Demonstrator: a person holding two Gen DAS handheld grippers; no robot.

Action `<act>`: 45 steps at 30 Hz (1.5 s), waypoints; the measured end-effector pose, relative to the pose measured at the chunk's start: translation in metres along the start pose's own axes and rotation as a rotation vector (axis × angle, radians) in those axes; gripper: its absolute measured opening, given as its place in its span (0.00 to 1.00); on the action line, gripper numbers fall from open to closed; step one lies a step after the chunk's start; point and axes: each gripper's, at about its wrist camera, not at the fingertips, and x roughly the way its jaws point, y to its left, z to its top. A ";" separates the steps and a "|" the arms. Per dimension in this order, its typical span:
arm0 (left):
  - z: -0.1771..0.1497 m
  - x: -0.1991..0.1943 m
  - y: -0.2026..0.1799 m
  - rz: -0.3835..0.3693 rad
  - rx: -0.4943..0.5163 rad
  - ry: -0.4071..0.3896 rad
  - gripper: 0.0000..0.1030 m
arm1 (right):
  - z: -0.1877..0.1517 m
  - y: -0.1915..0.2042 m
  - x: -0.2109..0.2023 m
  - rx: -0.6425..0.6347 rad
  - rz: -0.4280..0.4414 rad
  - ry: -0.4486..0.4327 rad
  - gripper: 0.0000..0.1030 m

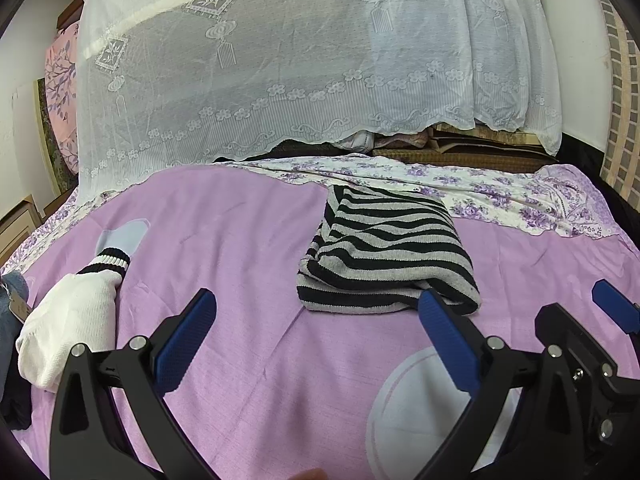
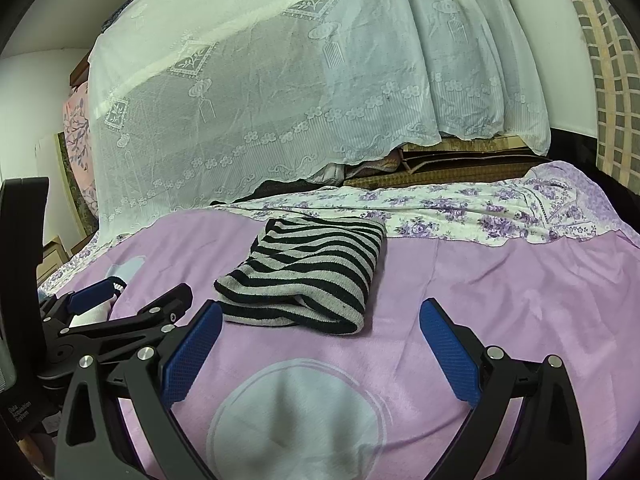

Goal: Fold small clothes

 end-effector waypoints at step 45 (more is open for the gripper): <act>-0.003 0.003 0.002 -0.001 0.000 0.009 0.96 | -0.002 -0.002 0.005 0.011 0.006 0.019 0.97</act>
